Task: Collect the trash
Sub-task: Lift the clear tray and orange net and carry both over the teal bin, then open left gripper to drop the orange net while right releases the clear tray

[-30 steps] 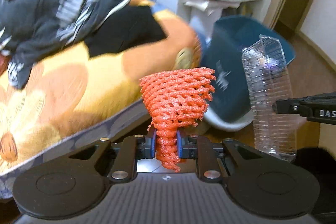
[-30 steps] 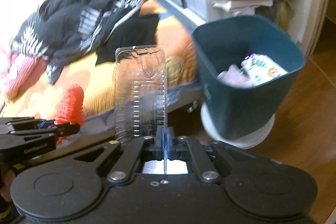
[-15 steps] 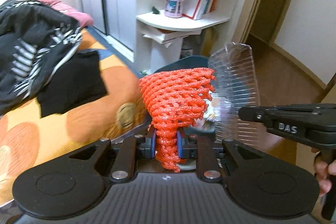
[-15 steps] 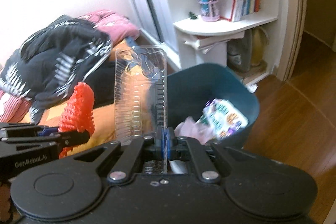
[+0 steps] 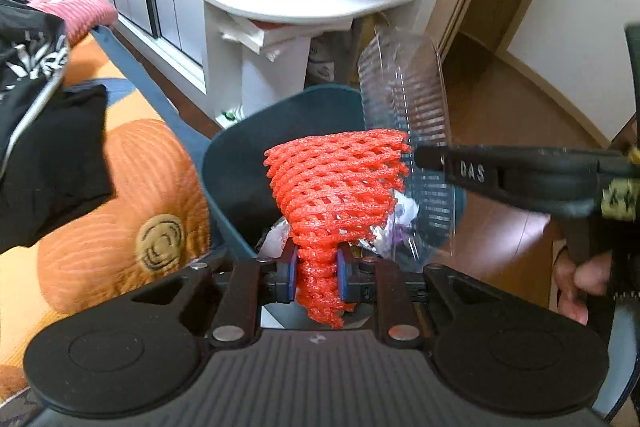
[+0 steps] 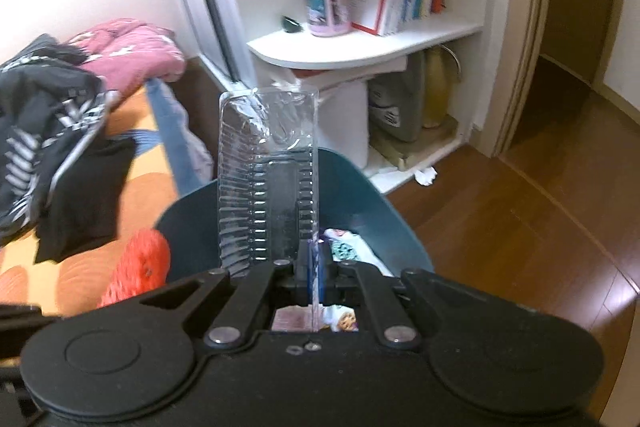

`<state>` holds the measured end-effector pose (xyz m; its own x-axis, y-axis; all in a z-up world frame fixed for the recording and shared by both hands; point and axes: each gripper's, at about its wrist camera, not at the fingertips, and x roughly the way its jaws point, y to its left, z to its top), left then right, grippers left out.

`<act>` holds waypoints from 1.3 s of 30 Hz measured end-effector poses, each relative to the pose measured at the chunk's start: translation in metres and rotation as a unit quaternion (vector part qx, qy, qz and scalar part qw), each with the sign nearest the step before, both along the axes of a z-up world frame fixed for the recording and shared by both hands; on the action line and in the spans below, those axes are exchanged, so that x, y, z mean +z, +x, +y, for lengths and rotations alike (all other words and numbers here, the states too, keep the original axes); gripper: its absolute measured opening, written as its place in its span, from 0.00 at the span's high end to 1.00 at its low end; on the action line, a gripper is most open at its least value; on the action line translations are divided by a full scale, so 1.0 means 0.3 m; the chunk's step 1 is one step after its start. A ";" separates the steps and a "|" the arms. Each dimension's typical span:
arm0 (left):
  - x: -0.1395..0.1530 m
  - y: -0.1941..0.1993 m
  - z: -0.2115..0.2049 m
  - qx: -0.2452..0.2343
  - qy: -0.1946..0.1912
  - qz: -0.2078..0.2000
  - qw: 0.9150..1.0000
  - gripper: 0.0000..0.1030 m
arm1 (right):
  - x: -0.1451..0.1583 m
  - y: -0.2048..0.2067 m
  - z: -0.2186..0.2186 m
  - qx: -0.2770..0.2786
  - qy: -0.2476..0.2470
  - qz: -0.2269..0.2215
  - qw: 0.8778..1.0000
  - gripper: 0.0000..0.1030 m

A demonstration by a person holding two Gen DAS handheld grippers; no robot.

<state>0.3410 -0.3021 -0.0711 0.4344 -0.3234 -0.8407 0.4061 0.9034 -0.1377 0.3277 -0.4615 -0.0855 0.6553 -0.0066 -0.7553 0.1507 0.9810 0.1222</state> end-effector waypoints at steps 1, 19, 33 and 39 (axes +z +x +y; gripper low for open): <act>-0.019 0.015 -0.018 -0.003 0.004 0.005 1.000 0.82 | -0.018 0.014 -0.012 -0.003 0.003 0.005 1.000 0.97; -0.263 0.119 -0.150 -0.012 0.046 0.070 0.996 0.80 | -0.231 0.090 -0.037 -0.010 0.005 0.072 0.997 0.86; -0.178 0.062 -0.096 0.005 0.004 0.053 0.999 0.28 | -0.091 -0.044 -0.072 -0.011 0.028 0.031 0.999 0.78; -0.103 0.013 -0.070 0.006 0.001 0.037 0.999 0.27 | -0.010 -0.124 -0.066 0.007 0.035 0.008 0.999 0.74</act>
<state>0.3449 -0.3232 -0.1021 0.3745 -0.3167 -0.8715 0.3841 0.9084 -0.1650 0.2903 -0.4813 -0.0885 0.6424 0.0559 -0.7644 0.1403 0.9719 0.1890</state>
